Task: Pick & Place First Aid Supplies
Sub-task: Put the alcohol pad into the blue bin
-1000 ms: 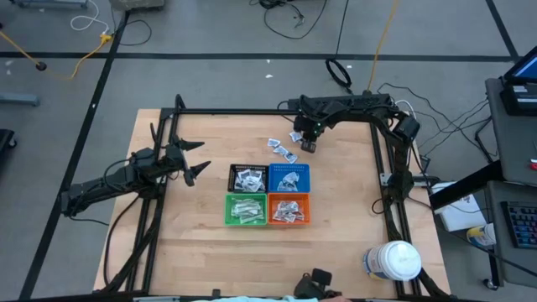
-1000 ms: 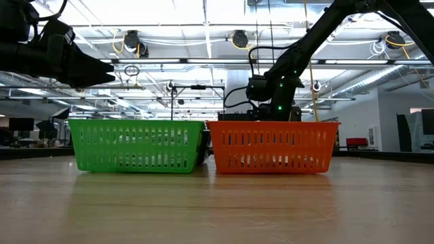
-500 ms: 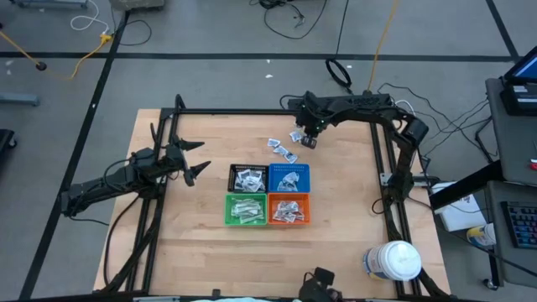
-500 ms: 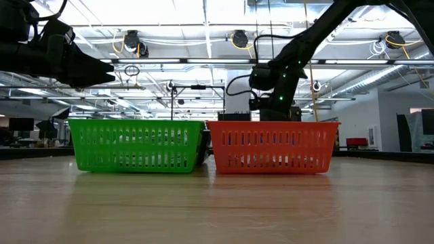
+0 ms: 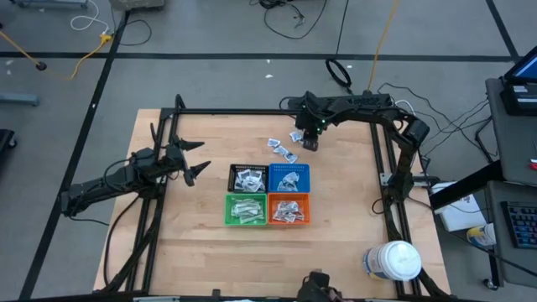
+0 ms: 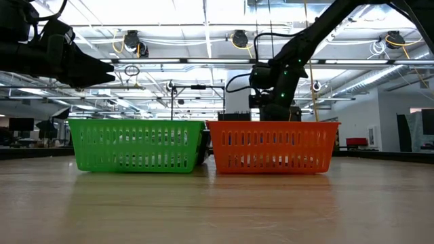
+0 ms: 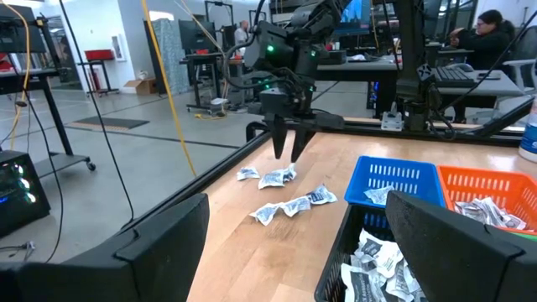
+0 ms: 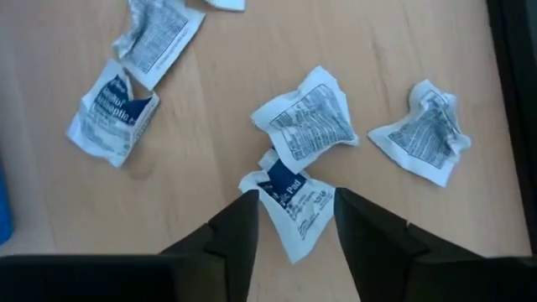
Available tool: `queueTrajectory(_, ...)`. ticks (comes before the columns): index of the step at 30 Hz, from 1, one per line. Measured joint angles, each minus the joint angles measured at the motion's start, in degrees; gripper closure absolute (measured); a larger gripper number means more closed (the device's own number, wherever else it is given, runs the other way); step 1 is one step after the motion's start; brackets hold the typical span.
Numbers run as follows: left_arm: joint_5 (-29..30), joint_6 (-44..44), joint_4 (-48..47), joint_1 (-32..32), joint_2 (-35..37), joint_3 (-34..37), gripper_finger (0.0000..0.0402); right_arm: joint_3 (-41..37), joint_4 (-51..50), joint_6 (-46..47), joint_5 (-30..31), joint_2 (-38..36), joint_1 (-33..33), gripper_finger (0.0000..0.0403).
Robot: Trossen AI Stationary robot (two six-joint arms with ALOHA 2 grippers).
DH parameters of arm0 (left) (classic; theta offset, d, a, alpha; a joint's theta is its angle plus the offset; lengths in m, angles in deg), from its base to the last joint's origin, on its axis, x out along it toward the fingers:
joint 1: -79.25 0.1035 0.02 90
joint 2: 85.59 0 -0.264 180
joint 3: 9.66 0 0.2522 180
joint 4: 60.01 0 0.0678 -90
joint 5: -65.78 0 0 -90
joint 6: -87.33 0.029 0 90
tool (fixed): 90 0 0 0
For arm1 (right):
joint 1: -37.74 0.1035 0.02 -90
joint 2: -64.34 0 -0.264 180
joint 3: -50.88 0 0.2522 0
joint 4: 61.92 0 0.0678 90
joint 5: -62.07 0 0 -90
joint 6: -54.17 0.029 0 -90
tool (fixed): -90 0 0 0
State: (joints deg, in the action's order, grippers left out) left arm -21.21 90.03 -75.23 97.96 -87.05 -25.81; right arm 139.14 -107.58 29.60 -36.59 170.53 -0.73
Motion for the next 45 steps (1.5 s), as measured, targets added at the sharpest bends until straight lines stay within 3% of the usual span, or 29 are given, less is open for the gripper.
queueTrajectory(7,0.0,0.0,0.0,0.0,0.0,0.0,0.0037,-2.5,1.4,-8.0,0.1,0.0,2.1,0.0251)
queueTrajectory(15,0.0,0.0,0.0,0.0,0.0,0.0,0.0036,-7.4,8.0,-10.9,8.8,0.0,4.1,0.0254)
queueTrajectory(41,0.0,0.0,0.0,0.0,0.0,0.0,0.0036,-7.1,14.7,-13.7,11.4,2.5,3.2,0.0262)
queueTrajectory(45,0.0,0.0,0.0,0.0,0.0,0.0,0.0036,-7.1,14.6,-13.8,11.4,2.5,3.4,0.029)
